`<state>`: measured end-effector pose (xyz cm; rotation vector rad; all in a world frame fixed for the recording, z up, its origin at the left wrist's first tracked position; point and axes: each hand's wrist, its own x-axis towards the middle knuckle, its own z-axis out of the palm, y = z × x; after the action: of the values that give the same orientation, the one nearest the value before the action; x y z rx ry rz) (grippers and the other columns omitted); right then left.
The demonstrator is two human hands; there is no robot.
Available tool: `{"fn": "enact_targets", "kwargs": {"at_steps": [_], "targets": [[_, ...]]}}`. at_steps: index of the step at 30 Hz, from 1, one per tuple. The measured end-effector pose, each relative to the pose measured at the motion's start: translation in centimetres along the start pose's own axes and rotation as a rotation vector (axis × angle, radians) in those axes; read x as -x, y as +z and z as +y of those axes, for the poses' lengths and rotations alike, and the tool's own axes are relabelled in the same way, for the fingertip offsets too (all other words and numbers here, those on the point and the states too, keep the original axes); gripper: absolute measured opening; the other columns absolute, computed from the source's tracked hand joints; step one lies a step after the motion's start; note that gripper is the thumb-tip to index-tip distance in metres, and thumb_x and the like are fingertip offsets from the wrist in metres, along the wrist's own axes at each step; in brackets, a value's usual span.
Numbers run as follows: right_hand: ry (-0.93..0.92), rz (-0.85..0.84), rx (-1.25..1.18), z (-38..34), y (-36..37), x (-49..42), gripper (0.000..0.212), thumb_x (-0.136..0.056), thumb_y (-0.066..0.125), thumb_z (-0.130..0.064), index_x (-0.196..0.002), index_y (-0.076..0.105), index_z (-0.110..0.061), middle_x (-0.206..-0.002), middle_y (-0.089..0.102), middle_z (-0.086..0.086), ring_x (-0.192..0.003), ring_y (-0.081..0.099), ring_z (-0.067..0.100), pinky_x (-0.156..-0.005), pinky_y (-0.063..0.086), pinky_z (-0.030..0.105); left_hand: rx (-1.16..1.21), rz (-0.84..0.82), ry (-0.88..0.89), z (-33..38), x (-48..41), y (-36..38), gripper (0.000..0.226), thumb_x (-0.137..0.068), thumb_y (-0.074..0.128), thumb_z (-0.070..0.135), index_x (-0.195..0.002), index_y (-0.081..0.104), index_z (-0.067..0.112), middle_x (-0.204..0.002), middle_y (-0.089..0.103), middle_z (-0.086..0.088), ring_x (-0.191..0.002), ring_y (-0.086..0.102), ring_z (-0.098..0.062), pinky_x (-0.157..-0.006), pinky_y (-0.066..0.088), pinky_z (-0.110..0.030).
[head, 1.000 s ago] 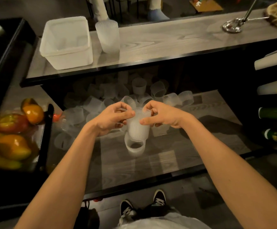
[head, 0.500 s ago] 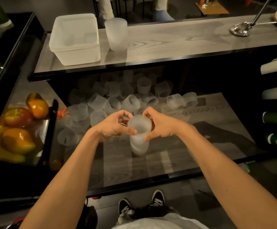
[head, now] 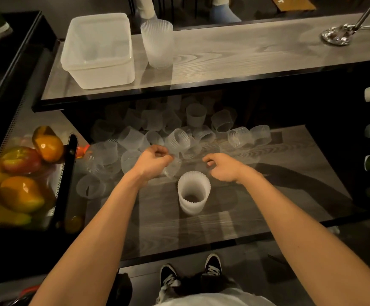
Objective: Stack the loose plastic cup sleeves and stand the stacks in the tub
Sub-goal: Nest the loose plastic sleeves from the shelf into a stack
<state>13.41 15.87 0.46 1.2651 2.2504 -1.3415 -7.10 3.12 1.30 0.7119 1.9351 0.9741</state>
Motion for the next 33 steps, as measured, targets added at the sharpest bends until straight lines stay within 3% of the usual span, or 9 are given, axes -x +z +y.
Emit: {"fn": "enact_targets", "kwargs": {"at_steps": [7,10,13,19,22,24,27,30,33], "targets": [[-0.024,0.050,-0.242,-2.2,0.3,-4.0,0.065,-0.094,0.046,-0.002,-0.154,0.032,-0.020,-0.157,0.037,0.010,-0.144,0.037,0.026,-0.114,0.038,0.039,-0.044,0.054,-0.027,1.2,-2.6,1.2,0.061,-0.093,0.070,0.028,-0.147,0.043,0.022,-0.127,0.054,0.008,-0.109,0.057,-0.014,-0.095,0.048,-0.031],[-0.008,0.081,-0.323,-3.2,0.5,-5.7,0.061,-0.096,0.047,-0.006,-0.154,0.032,-0.021,-0.142,0.047,0.008,-0.131,0.044,0.024,-0.109,0.040,0.037,-0.085,0.072,-0.025,1.7,-3.7,1.6,0.062,-0.093,0.070,0.026,-0.148,0.043,0.023,-0.124,0.058,0.005,-0.111,0.060,-0.017,-0.101,0.050,-0.034],[0.021,0.109,-0.404,-3.9,0.7,-7.1,0.056,-0.097,0.049,-0.007,-0.150,0.037,-0.021,-0.123,0.059,0.005,-0.111,0.056,0.022,-0.101,0.047,0.034,-0.103,0.027,-0.005,1.8,-4.3,1.9,0.058,-0.094,0.069,0.023,-0.147,0.045,0.022,-0.118,0.060,0.004,-0.104,0.061,-0.014,-0.092,0.048,-0.028],[0.087,0.210,-0.525,-3.9,0.9,-9.0,0.058,-0.098,0.057,-0.021,-0.152,0.035,-0.023,-0.140,0.052,0.004,-0.124,0.057,0.024,-0.110,0.044,0.043,-0.146,0.079,0.000,1.6,-5.0,2.0,0.045,-0.092,0.070,0.032,-0.133,0.055,0.020,-0.121,0.060,0.006,-0.104,0.060,-0.011,-0.093,0.049,-0.030],[0.086,0.278,-0.674,-3.8,0.5,-9.1,0.056,-0.096,0.061,-0.027,-0.148,0.042,-0.019,-0.141,0.051,0.004,-0.116,0.064,0.026,-0.106,0.049,0.045,-0.099,0.140,0.044,1.7,-5.1,1.9,0.034,-0.092,0.070,0.036,-0.122,0.061,0.022,-0.118,0.062,0.009,-0.104,0.062,-0.011,-0.088,0.052,-0.025],[0.064,0.276,-0.713,-3.6,0.0,-8.7,0.045,-0.098,0.060,-0.022,-0.141,0.050,-0.016,-0.126,0.059,0.002,-0.099,0.067,0.018,-0.098,0.055,0.039,-0.051,0.168,0.069,2.0,-5.0,2.0,0.023,-0.093,0.070,0.034,-0.112,0.063,0.024,-0.109,0.064,0.013,-0.098,0.063,-0.006,-0.078,0.050,-0.019],[0.023,0.272,-0.670,-2.8,-0.7,-7.6,0.025,-0.097,0.058,-0.009,-0.121,0.062,-0.015,-0.107,0.063,0.001,-0.077,0.064,0.013,-0.076,0.057,0.029,-0.029,0.117,0.089,2.0,-4.8,2.1,0.016,-0.092,0.071,0.030,-0.105,0.064,0.025,-0.105,0.066,0.009,-0.095,0.065,-0.010,-0.081,0.052,-0.024],[0.089,0.284,-0.504,-0.8,-0.6,-6.9,0.016,-0.093,0.059,-0.011,-0.105,0.065,-0.019,-0.098,0.066,0.001,-0.076,0.065,0.015,-0.075,0.057,0.034,-0.200,0.008,0.075,0.6,-4.7,2.2,0.017,-0.089,0.074,0.030,-0.102,0.064,0.024,-0.106,0.068,0.007,-0.100,0.065,-0.012,-0.092,0.054,-0.030],[0.150,0.239,-0.369,1.0,0.4,-6.3,0.012,-0.092,0.060,-0.011,-0.101,0.064,-0.020,-0.097,0.067,0.002,-0.080,0.067,0.016,-0.077,0.058,0.034,-0.544,0.070,0.040,-1.0,-4.3,2.2,0.025,-0.089,0.069,0.032,-0.112,0.062,0.025,-0.122,0.063,0.001,-0.109,0.063,-0.020,-0.095,0.054,-0.035]]}}
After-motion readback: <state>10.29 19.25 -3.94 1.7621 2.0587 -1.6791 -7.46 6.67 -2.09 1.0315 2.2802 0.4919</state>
